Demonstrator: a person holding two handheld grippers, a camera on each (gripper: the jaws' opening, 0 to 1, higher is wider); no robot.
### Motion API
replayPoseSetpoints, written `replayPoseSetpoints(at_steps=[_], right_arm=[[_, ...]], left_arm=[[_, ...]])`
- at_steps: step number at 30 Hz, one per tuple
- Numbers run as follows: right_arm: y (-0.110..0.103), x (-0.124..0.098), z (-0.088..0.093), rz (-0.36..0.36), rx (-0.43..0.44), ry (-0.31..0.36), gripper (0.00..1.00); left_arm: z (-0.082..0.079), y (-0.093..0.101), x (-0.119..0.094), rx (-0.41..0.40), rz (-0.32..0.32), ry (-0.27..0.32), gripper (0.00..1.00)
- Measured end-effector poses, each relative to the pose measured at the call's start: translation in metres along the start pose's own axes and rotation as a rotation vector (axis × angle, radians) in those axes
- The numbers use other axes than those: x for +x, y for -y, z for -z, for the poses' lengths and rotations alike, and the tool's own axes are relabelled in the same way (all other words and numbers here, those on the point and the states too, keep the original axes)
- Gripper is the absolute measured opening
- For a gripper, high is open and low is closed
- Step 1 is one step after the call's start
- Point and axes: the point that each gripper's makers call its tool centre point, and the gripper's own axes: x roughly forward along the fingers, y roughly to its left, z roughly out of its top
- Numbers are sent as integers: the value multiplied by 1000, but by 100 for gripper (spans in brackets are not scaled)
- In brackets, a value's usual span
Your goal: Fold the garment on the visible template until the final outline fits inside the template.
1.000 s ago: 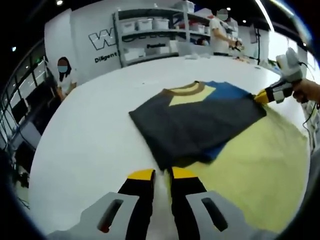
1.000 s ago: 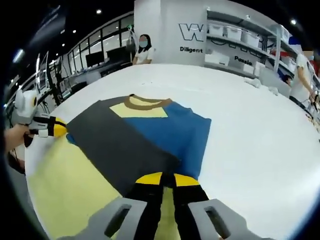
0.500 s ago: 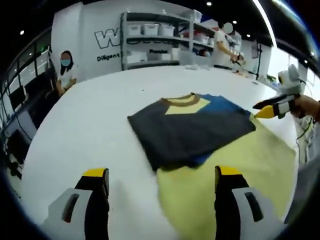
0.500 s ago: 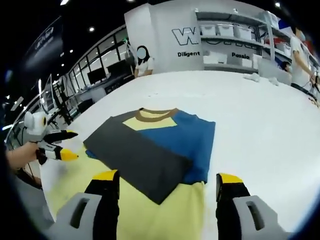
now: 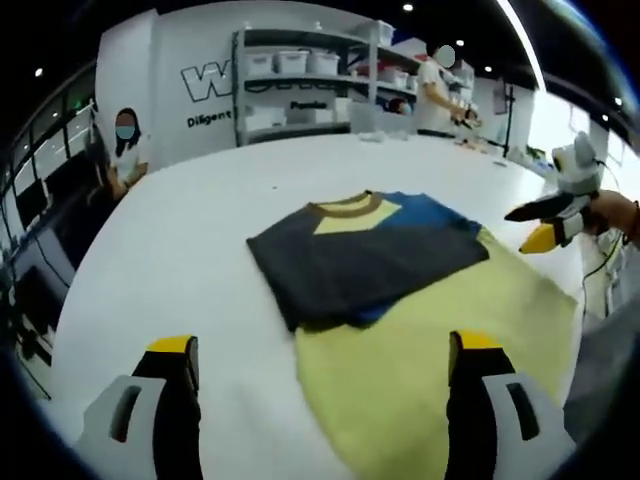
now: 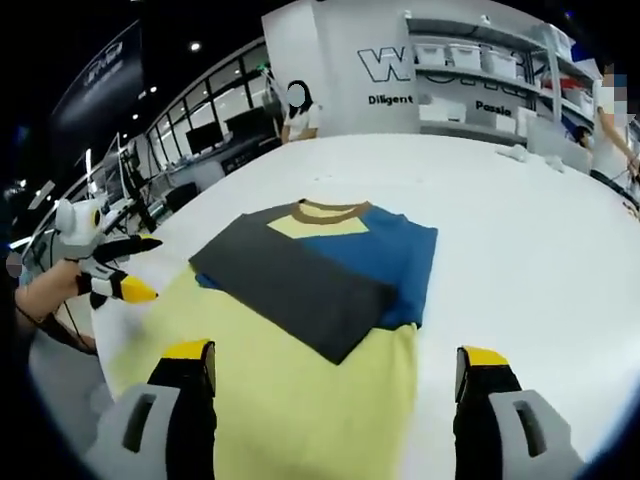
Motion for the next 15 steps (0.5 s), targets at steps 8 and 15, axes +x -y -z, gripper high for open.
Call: replayPoseSetpoints(at_steps=[8, 15], right_arm=[[-6, -29, 12, -16, 1, 3, 98], [-9, -43, 47, -23, -16, -91, 93]], left_arm=[[20, 16, -25, -60, 39, -42, 99], [43, 28, -50, -40, 57, -98, 95]])
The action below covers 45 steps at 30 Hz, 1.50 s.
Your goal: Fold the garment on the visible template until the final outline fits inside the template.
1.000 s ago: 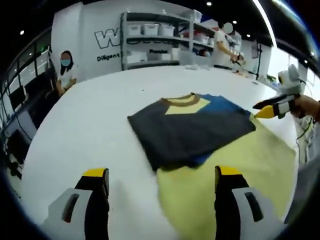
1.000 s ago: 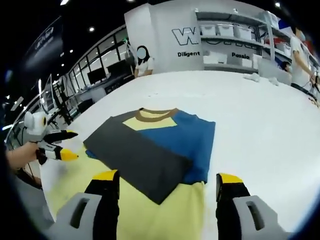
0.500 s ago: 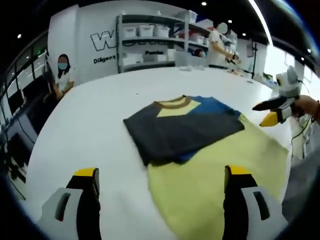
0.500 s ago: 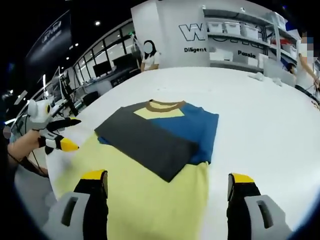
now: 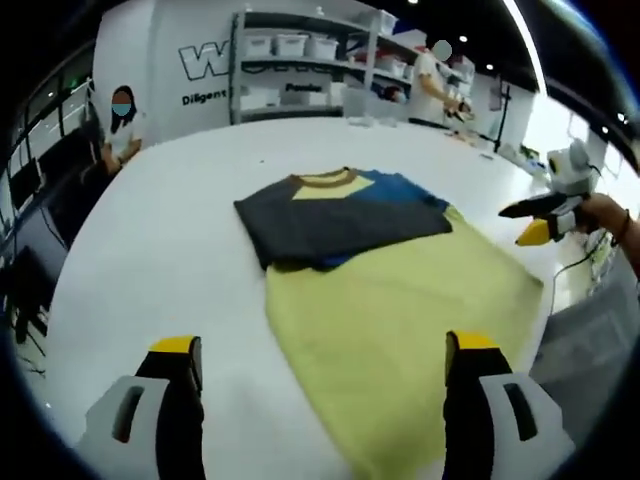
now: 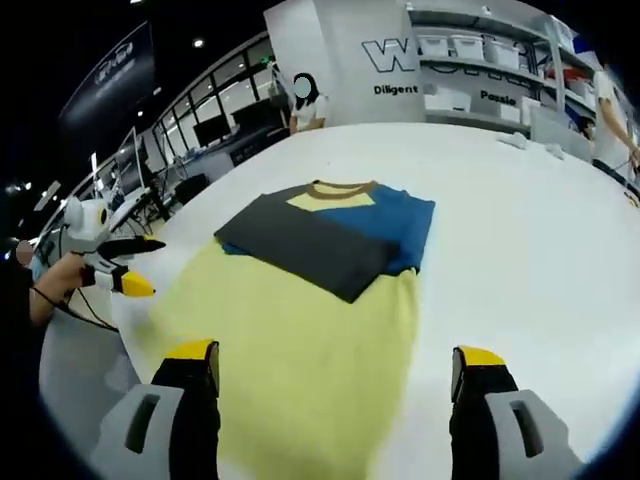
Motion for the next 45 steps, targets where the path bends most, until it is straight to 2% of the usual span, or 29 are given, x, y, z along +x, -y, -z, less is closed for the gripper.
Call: replayPoseSetpoints(at_steps=[2, 4, 13, 17, 19, 20, 22, 25, 30, 34, 40, 42, 43, 45], right_arm=[[-1, -3, 8, 4, -2, -18, 91], [-1, -5, 14, 6, -2, -25, 88], [-4, -19, 47, 22, -16, -100, 79], [-4, -24, 61, 31, -32, -141, 74], [-4, -27, 66, 35, -38, -158, 69], [-5, -29, 69, 31, -37, -166, 64], [-6, -31, 72, 28, -31, -180, 59], [-6, -35, 77, 44, -54, -202, 57], [-5, -39, 82, 53, -33, -218, 50], [-5, -42, 90, 63, -23, -249, 44], [-4, -44, 96, 81, -9, -268, 38], [-2, -45, 97, 94, -5, -271, 32], [-1, -45, 97, 103, -6, -273, 28], [2, -46, 98, 116, -15, -280, 23]], left_arm=[[7, 5, -6, -36, 10, -27, 92], [9, 8, -10, -57, 7, -24, 92], [35, 17, -26, -21, 0, -91, 81], [47, 18, -31, -46, 14, -120, 75], [54, 18, -33, -48, 12, -144, 68], [58, 18, -34, -47, 12, -158, 61], [64, 20, -37, -61, 14, -175, 53], [69, 25, -39, -70, 25, -185, 53], [76, 28, -41, -110, 28, -209, 40], [87, 30, -46, -132, 23, -258, 30], [98, 32, -44, -164, 16, -300, 24], [100, 33, -43, -164, 9, -308, 24], [101, 27, -44, -99, -22, -309, 24], [102, 31, -44, -115, -15, -310, 22]])
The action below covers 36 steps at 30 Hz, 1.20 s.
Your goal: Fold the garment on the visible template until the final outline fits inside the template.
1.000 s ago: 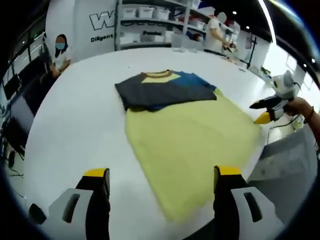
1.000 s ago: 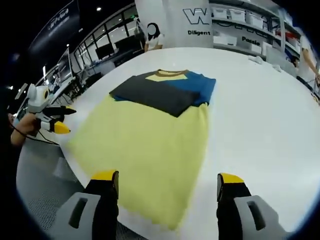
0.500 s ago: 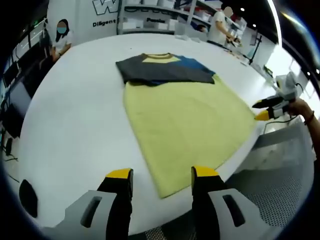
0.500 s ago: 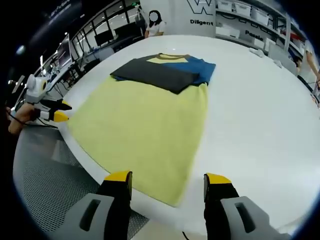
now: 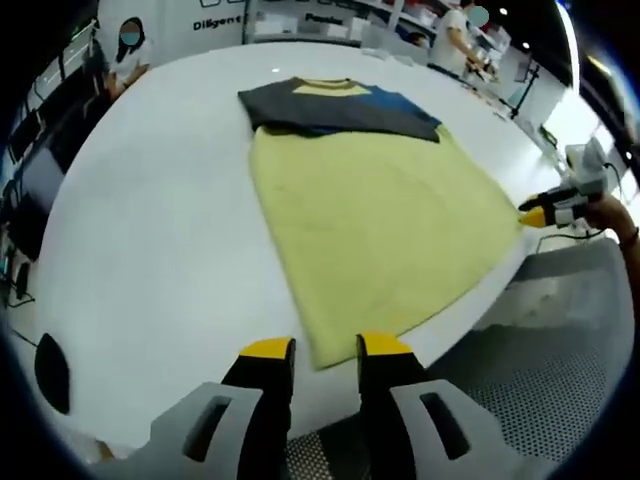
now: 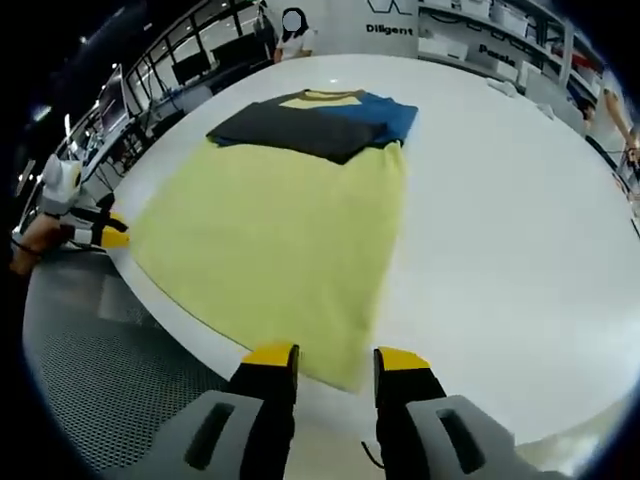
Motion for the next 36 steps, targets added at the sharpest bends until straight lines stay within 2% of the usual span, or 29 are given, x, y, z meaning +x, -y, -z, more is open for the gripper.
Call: replayPoseSetpoints(at_steps=[5, 11, 18, 20, 21, 23, 27, 36], right_arm=[[4, 2, 4, 21, 15, -11, 18], [7, 2, 6, 31, 21, -17, 7], [5, 2, 8, 28, 13, -26, 0], [2, 2, 10, 14, -14, -43, 0], [0, 1, 11, 10, -38, -56, 0], [3, 0, 12, 14, -64, -64, 0], [4, 1, 12, 13, -67, -74, 0], [5, -3, 19, 9, -58, -106, 0]], left_arm=[[1, -3, -1, -25, -16, -6, 16], [3, -4, 0, -62, -19, -15, 6], [3, -6, 0, -68, -24, -19, 2], [4, -5, 0, -55, -22, -23, 2], [3, -5, -1, -14, -24, -25, 2], [6, -3, -2, 13, -34, -41, 2], [7, -3, -2, 12, -31, -48, 1], [17, 4, -6, 28, -9, -106, 1]])
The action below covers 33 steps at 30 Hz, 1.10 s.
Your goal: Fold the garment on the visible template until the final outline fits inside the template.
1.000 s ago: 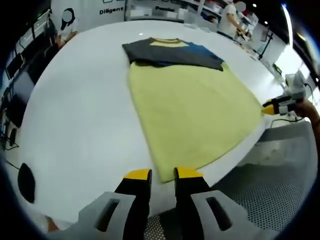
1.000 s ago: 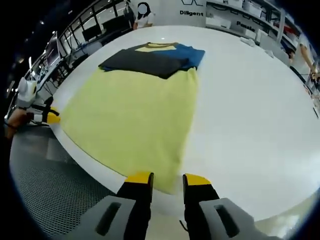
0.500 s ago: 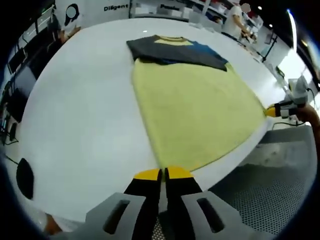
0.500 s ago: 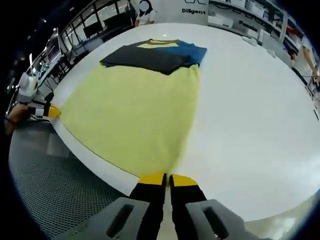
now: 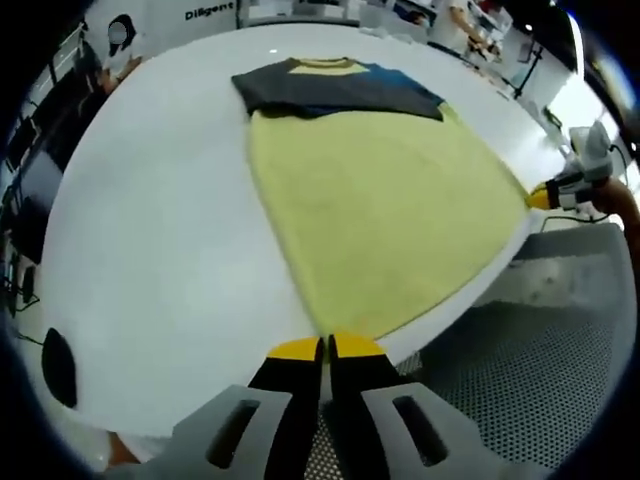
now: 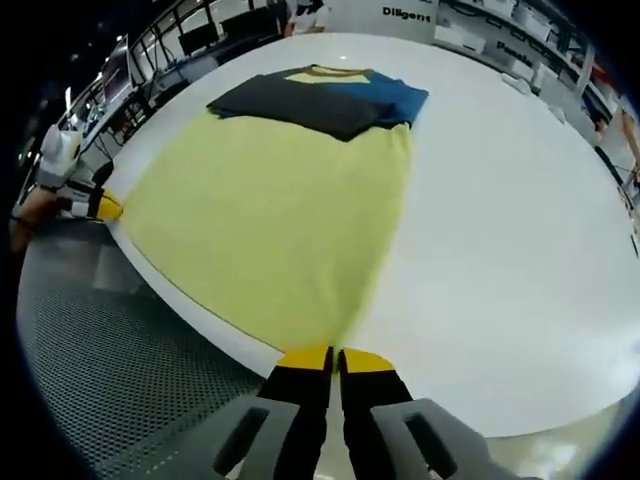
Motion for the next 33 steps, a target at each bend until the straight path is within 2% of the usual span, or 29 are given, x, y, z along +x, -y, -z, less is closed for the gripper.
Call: replayPoseSetpoints(at_steps=[6, 20, 28, 33], right_arm=[[-4, -2, 7, -20, 4, -30, 0], [-7, -5, 14, -33, -11, -54, 0], [-7, -12, 9, -44, 2, -32, 0], [-7, -19, -3, -41, -4, 9, 0]], left_arm=[[6, 2, -2, 24, 2, -29, 1], [12, 3, -4, 2, 26, -47, 1], [9, 4, -6, -1, 31, -42, 1], [2, 2, -10, -7, 36, -25, 1]])
